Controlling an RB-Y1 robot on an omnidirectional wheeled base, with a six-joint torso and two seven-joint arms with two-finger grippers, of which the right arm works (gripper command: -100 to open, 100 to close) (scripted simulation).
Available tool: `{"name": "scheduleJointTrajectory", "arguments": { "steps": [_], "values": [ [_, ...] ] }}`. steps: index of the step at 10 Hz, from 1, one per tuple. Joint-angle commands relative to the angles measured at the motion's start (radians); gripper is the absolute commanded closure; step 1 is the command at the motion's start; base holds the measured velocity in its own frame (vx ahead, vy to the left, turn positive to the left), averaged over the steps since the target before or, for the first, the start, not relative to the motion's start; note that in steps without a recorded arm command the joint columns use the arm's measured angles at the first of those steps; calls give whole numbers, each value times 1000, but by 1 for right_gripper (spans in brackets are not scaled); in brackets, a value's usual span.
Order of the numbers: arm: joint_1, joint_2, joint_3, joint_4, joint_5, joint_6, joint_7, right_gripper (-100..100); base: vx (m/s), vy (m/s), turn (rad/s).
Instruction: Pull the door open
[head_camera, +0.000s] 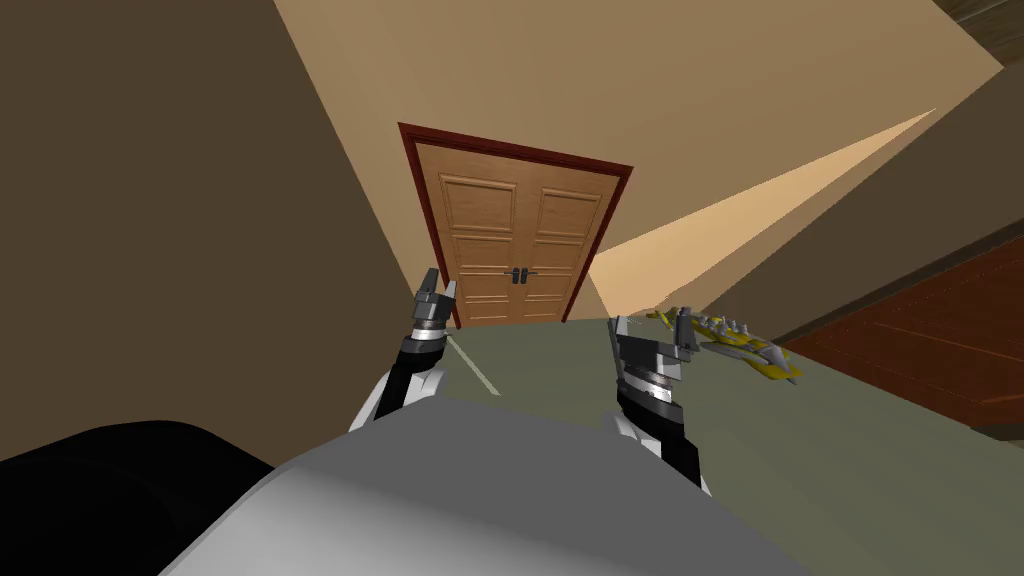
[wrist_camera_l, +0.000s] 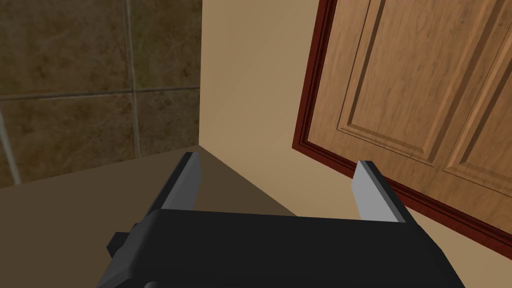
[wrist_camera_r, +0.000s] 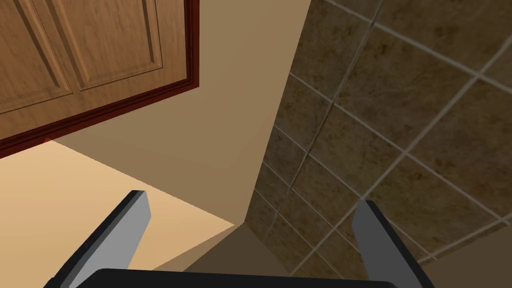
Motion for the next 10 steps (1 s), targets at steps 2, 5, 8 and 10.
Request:
{"name": "scheduleJointTrajectory", "arguments": {
  "steps": [2, 5, 8, 10],
  "values": [
    [-19, -13, -10, 37, 15, 11, -11, -100, 102, -5, 88],
    [-54, -33, -29, 106, 45, 31, -30, -100, 194, -6, 119],
    [-88, -48, -48, 174, 73, 51, -50, -100, 159, 5, 108],
    [-104, -55, -57, 205, 86, 60, -59, -100, 120, -5, 99]
  ]
}}
